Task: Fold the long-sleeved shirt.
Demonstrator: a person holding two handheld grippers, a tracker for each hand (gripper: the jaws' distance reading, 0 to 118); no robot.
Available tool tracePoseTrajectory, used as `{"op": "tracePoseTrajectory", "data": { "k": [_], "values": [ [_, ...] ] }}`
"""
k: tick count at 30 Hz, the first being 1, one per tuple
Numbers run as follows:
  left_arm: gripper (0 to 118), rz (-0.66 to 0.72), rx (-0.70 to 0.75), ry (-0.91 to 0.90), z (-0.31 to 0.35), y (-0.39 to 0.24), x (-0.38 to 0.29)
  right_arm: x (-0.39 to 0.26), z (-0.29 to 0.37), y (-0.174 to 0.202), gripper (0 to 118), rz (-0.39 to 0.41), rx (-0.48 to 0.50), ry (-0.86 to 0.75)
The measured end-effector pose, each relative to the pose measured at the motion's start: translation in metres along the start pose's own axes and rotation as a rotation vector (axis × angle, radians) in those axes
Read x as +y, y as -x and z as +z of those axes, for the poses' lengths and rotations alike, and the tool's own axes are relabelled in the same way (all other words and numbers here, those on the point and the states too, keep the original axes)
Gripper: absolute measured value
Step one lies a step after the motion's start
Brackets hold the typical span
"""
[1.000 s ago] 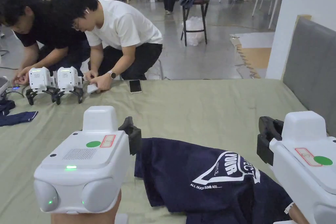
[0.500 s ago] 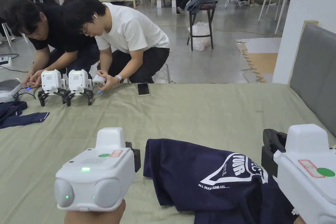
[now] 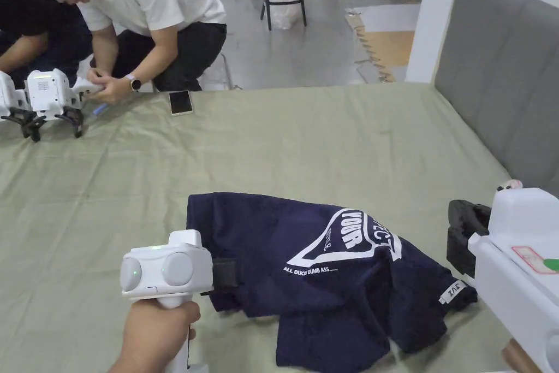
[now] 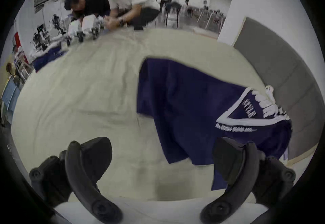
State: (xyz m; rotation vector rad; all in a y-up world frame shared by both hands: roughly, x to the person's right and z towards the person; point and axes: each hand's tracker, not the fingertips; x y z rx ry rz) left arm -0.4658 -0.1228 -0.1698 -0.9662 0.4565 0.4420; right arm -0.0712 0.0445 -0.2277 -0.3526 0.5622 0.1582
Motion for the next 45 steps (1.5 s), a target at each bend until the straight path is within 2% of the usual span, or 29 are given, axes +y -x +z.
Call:
{"op": "tracePoseTrajectory", "data": {
  "k": [6, 7, 9, 10, 12, 13, 16, 17, 18, 19, 20, 21, 22, 25, 28, 31, 33, 35, 36, 37, 39, 42, 45],
  "values": [
    [105, -0.037, 0.023, 0.016, -0.051, -0.02, -0.02, -0.035, -0.023, -0.026, 0, -0.032, -0.054, 0.089],
    [97, -0.053, 0.047, 0.024, -0.054, -0.024, -0.024, -0.039, -0.026, -0.028, 0, -0.035, -0.059, 0.103],
    [74, -0.131, 0.05, -0.026, -0.045, -0.029, -0.027, -0.049, -0.032, -0.033, 0, -0.038, -0.067, 0.128],
    [69, -0.124, 0.061, -0.024, -0.044, -0.031, -0.027, -0.052, -0.034, -0.034, 0, -0.041, -0.069, 0.14],
    [41, -0.129, 0.08, -0.026, -0.036, -0.033, -0.025, -0.06, -0.04, -0.04, 0, -0.052, -0.083, 0.165],
    [19, -0.108, 0.057, -0.005, -0.036, -0.029, -0.023, -0.063, -0.043, -0.044, 0, -0.058, -0.086, 0.175],
    [16, -0.117, 0.054, 0.01, -0.035, -0.03, -0.02, -0.072, -0.057, -0.055, 0, -0.041, -0.11, 0.232],
    [16, -0.134, 0.06, 0.019, -0.036, -0.032, -0.021, -0.077, -0.065, -0.06, 7, -0.034, -0.112, 0.253],
    [16, -0.16, 0.075, 0.029, -0.037, -0.035, -0.021, -0.085, -0.076, -0.067, 24, -0.028, -0.114, 0.305],
    [16, -0.178, 0.087, 0.033, -0.039, -0.038, -0.02, -0.09, -0.085, -0.07, 66, -0.039, -0.105, 0.364],
    [16, -0.212, 0.111, 0.03, -0.04, -0.042, -0.02, -0.097, -0.093, -0.074, 98, -0.079, -0.093, 0.405],
    [16, -0.225, 0.121, 0.031, -0.04, -0.044, -0.021, -0.102, -0.095, -0.077, 117, -0.134, -0.054, 0.394],
    [16, -0.239, 0.129, 0.032, -0.04, -0.046, -0.023, -0.107, -0.097, -0.078, 118, -0.173, -0.017, 0.406],
    [16, -0.261, 0.137, 0.031, -0.041, -0.048, -0.022, -0.13, -0.107, -0.071, 118, -0.222, 0.066, 0.461],
    [16, -0.257, 0.135, 0.033, -0.045, -0.046, -0.02, -0.161, -0.119, -0.059, 118, -0.203, 0.098, 0.55],
    [16, -0.268, 0.138, 0.029, -0.038, -0.049, -0.023, -0.172, -0.121, -0.034, 115, -0.178, 0.113, 0.566],
    [16, -0.274, 0.141, 0.024, -0.036, -0.049, -0.025, -0.181, -0.126, -0.023, 99, -0.129, 0.086, 0.562],
    [16, -0.28, 0.144, 0.019, -0.042, -0.048, -0.023, -0.181, -0.122, -0.019, 71, -0.062, 0.039, 0.524],
    [16, -0.284, 0.147, 0.017, -0.042, -0.048, -0.024, -0.178, -0.117, -0.021, 57, -0.089, 0.059, 0.52],
    [16, -0.283, 0.147, 0.014, -0.04, -0.048, -0.024, -0.175, -0.113, -0.024, 49, -0.125, 0.063, 0.499],
    [16, -0.212, 0.109, 0.004, -0.034, -0.04, -0.019, -0.162, -0.098, -0.032, 6, -0.148, 0.048, 0.483],
    [16, -0.15, 0.086, -0.081, 0.001, -0.025, -0.012, -0.135, -0.074, -0.045, 5, -0.098, 0.009, 0.374],
    [16, -0.146, 0.084, -0.164, 0.055, -0.013, 0.011, -0.097, -0.055, -0.059, 5, -0.099, -0.02, 0.271]
  ]
}}
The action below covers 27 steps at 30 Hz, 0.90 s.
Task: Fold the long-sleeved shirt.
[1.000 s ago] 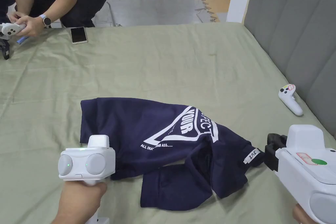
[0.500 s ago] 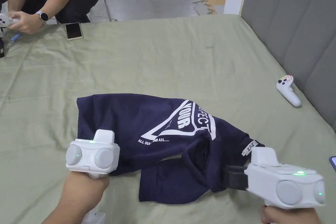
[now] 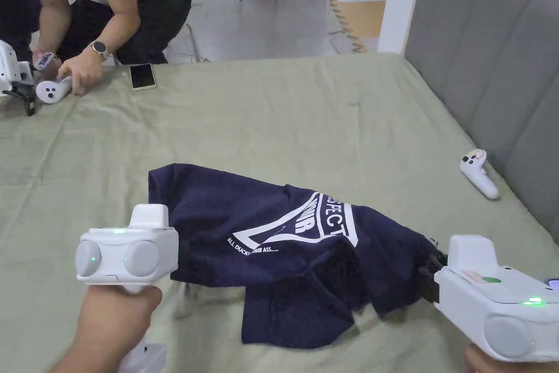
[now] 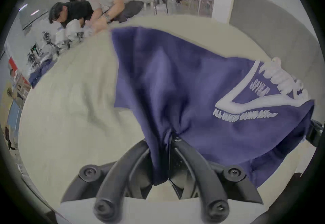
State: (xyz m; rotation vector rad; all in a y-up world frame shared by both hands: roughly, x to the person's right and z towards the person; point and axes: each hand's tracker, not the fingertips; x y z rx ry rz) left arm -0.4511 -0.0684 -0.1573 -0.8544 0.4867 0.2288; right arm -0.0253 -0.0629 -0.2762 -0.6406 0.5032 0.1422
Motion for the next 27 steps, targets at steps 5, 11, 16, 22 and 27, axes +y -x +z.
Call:
{"op": "tracePoseTrajectory", "data": {
  "k": [5, 11, 16, 22, 27],
  "values": [
    [16, 0.096, -0.043, -0.113, 0.064, 0.034, 0.048, 0.062, 0.038, 0.002, 5, 0.087, -0.002, -0.137],
    [16, 0.129, -0.041, -0.283, 0.141, 0.05, 0.097, 0.141, 0.083, 0.004, 5, 0.13, -0.002, -0.248],
    [16, 0.174, -0.058, -0.403, 0.203, 0.06, 0.135, 0.213, 0.111, -0.002, 5, 0.102, 0.034, -0.322],
    [16, 0.163, -0.047, -0.526, 0.281, 0.058, 0.201, 0.303, 0.162, 0.018, 5, 0.147, 0.048, -0.425],
    [16, 0.114, 0.028, -0.623, 0.329, 0.058, 0.271, 0.385, 0.186, 0.028, 5, 0.139, 0.051, -0.49]
  ]
}}
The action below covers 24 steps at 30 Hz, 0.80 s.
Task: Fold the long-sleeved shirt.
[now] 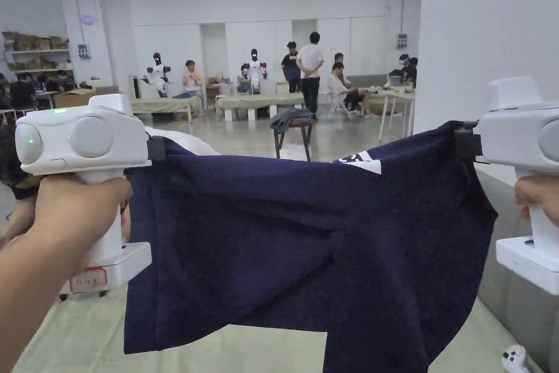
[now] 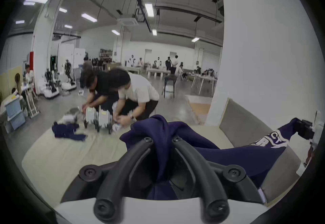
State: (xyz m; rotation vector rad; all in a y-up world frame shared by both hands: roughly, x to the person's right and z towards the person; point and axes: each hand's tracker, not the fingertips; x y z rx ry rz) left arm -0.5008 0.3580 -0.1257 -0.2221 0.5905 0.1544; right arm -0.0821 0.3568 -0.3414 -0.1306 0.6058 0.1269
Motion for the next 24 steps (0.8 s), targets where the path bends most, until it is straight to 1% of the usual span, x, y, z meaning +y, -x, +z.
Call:
{"op": "tracePoseTrajectory", "data": {
  "k": [2, 9, 12, 14, 18, 22, 24],
  "values": [
    [16, -0.007, 0.013, -0.024, -0.005, -0.003, 0.032, 0.031, -0.021, -0.004, 5, 0.0, -0.014, -0.009],
    [16, -0.033, 0.082, -0.135, -0.04, -0.016, 0.147, 0.136, -0.079, 0.007, 5, 0.067, -0.085, -0.075],
    [16, -0.074, 0.111, -0.205, -0.052, -0.025, 0.186, 0.175, -0.103, 0.008, 5, 0.065, -0.1, -0.119],
    [15, -0.099, 0.13, -0.232, -0.062, -0.032, 0.207, 0.2, -0.119, 0.008, 5, 0.06, -0.109, -0.133],
    [16, -0.087, 0.138, -0.312, -0.086, -0.04, 0.242, 0.238, -0.149, 0.008, 5, 0.026, -0.136, -0.178],
    [16, -0.136, 0.167, -0.349, -0.121, -0.049, 0.259, 0.257, -0.189, 0.007, 5, 0.041, -0.155, -0.197],
    [15, -0.157, 0.174, -0.356, -0.146, -0.052, 0.262, 0.261, -0.212, 0.004, 5, 0.036, -0.172, -0.197]
  ]
}}
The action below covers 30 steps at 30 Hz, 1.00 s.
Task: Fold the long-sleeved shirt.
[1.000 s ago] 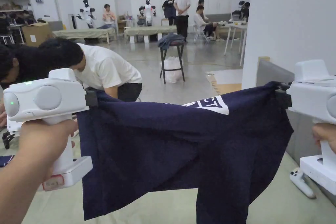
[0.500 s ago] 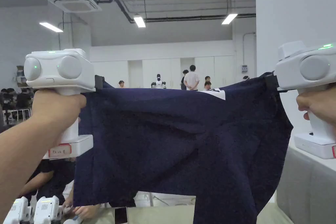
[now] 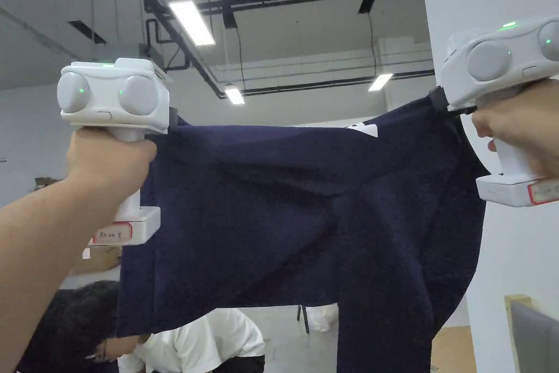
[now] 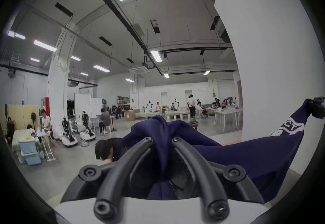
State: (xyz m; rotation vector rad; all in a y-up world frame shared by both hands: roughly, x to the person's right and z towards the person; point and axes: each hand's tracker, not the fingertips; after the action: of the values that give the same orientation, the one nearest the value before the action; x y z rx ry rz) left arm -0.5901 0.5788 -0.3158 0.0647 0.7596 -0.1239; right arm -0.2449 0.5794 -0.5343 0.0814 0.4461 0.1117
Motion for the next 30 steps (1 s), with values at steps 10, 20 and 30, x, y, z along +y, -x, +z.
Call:
{"op": "tracePoseTrajectory", "data": {
  "k": [10, 20, 30],
  "values": [
    [15, -0.05, 0.016, 0.03, -0.097, -0.046, -0.054, -0.055, -0.105, 0.012, 5, 0.046, -0.056, 0.017],
    [15, -0.099, -0.002, 0.093, -0.111, -0.064, -0.112, -0.118, -0.123, 0.002, 5, 0.063, -0.044, 0.086],
    [15, -0.145, -0.078, 0.342, -0.015, -0.042, -0.226, -0.235, -0.044, -0.006, 5, 0.063, 0.047, 0.304]
  ]
}}
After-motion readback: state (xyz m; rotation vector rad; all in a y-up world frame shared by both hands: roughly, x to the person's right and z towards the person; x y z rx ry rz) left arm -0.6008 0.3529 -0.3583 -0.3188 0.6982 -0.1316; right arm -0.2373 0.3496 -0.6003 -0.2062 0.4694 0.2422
